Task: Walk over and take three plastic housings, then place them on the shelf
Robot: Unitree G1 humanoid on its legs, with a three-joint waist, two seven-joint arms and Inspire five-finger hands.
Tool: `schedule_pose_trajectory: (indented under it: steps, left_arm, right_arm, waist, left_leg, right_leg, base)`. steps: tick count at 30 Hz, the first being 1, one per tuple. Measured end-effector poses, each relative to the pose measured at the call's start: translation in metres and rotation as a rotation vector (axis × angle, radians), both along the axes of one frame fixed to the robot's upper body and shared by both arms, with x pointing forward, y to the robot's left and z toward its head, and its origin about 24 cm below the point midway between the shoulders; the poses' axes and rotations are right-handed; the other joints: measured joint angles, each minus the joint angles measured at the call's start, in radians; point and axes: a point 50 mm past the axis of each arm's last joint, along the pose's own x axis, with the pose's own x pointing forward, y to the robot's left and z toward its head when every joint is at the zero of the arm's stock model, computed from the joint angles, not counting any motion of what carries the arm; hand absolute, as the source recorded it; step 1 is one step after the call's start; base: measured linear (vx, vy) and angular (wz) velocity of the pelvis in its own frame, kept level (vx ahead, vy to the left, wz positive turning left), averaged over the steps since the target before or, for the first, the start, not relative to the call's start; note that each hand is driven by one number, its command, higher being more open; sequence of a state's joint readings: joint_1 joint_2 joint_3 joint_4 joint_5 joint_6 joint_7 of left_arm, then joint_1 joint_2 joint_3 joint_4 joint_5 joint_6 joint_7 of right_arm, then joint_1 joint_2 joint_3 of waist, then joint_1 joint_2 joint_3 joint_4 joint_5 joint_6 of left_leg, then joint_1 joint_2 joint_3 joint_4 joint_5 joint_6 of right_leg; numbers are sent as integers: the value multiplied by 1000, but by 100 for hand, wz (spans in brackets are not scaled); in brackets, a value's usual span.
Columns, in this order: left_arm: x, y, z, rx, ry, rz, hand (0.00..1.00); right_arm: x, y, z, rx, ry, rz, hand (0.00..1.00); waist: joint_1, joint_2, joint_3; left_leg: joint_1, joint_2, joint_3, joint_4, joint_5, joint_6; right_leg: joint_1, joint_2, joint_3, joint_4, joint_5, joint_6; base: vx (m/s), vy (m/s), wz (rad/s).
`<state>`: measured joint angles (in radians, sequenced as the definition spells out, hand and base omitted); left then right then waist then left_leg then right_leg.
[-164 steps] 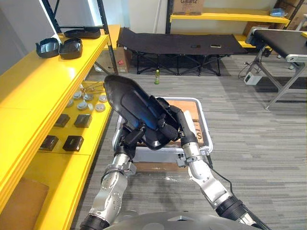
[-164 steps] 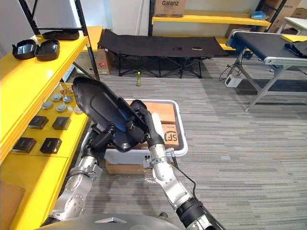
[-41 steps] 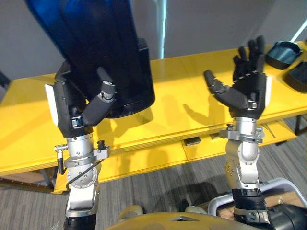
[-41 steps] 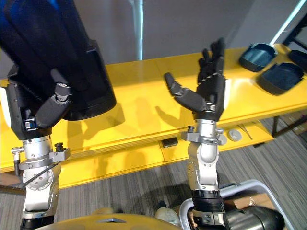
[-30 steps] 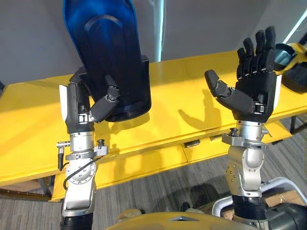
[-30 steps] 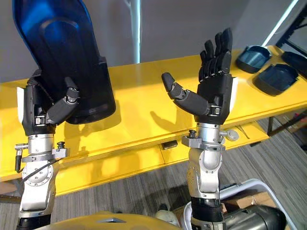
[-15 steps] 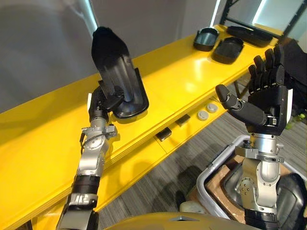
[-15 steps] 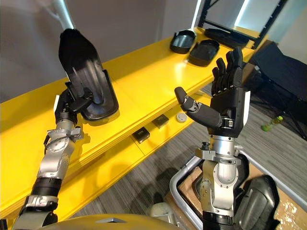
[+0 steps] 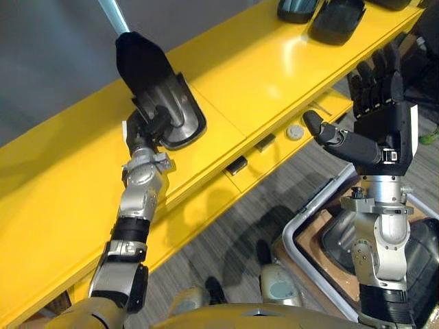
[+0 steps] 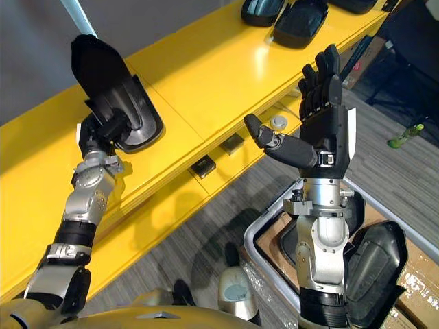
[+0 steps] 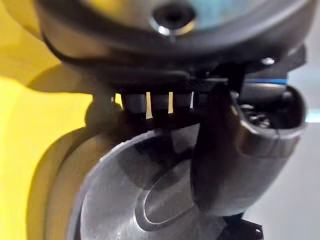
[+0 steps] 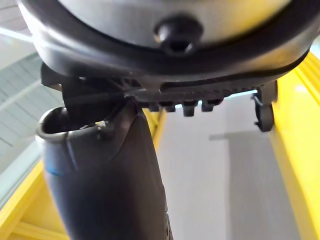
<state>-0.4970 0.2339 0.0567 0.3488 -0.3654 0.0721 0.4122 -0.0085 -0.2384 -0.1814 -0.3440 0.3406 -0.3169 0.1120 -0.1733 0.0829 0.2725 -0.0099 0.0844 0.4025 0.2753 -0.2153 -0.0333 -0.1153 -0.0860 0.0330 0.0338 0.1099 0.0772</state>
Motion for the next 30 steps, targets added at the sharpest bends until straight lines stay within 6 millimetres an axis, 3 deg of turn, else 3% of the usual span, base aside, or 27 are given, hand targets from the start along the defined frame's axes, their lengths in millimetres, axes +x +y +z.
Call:
schedule_pose_trajectory:
  steps: [8,17,23,26,29,30]
  left_arm:
    - [-1,-2,11,42,-16,4,100]
    - [-37,-4,7,160,-17,0,100]
    - [-49,-10,44,266,-183,19,100]
    - [-61,-12,56,295,-273,33,100]
    - [-82,-23,82,257,-482,19,100]
    - [-98,-30,96,246,-603,-11,100]
  right_arm:
    - [-8,6,0,1,1,13,100]
    - [-16,13,-20,38,79,17,100]
    - [-18,14,-26,76,108,-8,100]
    - [-18,19,-28,96,116,-10,100]
    - [-18,22,-28,66,111,-123,100]
    - [-18,21,-28,72,110,-163,100]
  waist:
    - [3,2,17]
    - [9,2,16]
    - [36,3,11]
    - [39,4,-40]
    - [47,4,-59]
    - [48,4,-68]
  left_leg:
    - [-16,4,-8,19,-4,7]
    - [37,-3,-44,-17,0,5]
    - [50,-9,-72,-28,6,5]
    - [58,-18,-77,-57,15,5]
    - [87,-21,-82,-77,18,6]
    - [95,-23,-87,-84,20,7]
  right_leg:
    - [-2,-2,-6,-1,8,6]
    - [82,-6,-48,-53,9,7]
    - [115,-12,-83,-72,9,7]
    - [121,-16,-89,-89,9,7]
    - [144,-20,-100,-89,9,7]
    - [153,-22,-109,-91,8,7]
  base:
    - [-51,-7,3]
    - [4,-1,12]
    - [-8,-4,16]
    - [18,-3,9]
    - [9,12,5]
    - [-18,14,7]
